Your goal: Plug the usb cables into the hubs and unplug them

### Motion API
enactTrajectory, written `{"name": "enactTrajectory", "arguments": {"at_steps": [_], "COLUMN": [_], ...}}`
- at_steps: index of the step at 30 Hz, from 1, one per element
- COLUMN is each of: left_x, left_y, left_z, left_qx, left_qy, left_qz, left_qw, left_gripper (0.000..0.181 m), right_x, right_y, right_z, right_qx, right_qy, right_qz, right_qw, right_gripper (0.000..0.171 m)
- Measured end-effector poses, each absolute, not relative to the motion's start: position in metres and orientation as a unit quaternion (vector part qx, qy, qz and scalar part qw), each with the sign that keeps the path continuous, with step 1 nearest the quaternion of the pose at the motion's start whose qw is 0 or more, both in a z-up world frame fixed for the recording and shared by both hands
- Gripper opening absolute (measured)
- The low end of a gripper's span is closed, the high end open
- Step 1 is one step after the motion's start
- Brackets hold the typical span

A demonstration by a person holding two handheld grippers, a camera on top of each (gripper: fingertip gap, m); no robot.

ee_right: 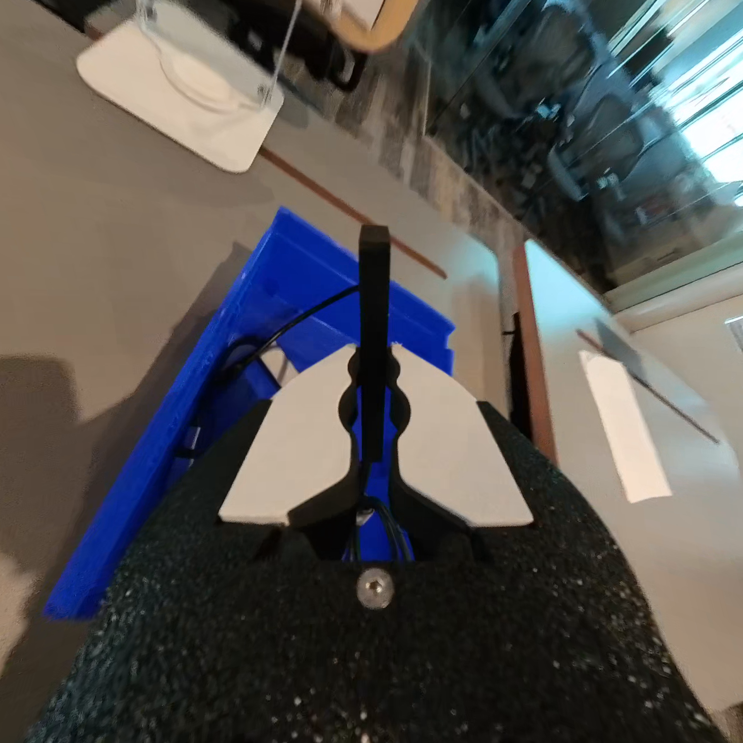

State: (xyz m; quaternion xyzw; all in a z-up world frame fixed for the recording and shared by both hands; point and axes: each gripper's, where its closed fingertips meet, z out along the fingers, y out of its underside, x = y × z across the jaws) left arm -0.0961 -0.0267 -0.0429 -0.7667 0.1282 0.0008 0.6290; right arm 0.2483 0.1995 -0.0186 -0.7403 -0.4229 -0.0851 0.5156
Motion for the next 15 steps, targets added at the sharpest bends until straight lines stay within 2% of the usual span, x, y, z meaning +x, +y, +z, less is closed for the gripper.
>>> {"name": "enactTrajectory", "arguments": {"at_steps": [4, 9, 13, 15], "left_x": [-0.1, -0.113, -0.119, -0.121], "left_y": [-0.025, -0.027, -0.029, -0.03], "left_z": [-0.044, -0.066, -0.071, -0.067], "left_qx": [-0.77, -0.823, -0.836, -0.831], "left_qy": [0.1, 0.041, 0.025, 0.022], "left_qz": [-0.009, -0.017, -0.008, -0.004], "left_qw": [0.63, 0.567, 0.549, 0.555], "left_gripper": [0.068, 0.065, 0.067, 0.068], "right_x": [0.248, 0.253, 0.248, 0.252], "right_y": [0.227, 0.245, 0.243, 0.241], "right_z": [-0.061, -0.086, -0.084, -0.075], "right_qx": [-0.78, -0.82, -0.818, -0.811], "right_qy": [-0.405, -0.356, -0.343, -0.34], "right_qz": [-0.068, -0.009, 0.041, 0.024], "right_qw": [0.472, 0.448, 0.46, 0.476], "right_gripper": [0.01, 0.014, 0.058, 0.072]}}
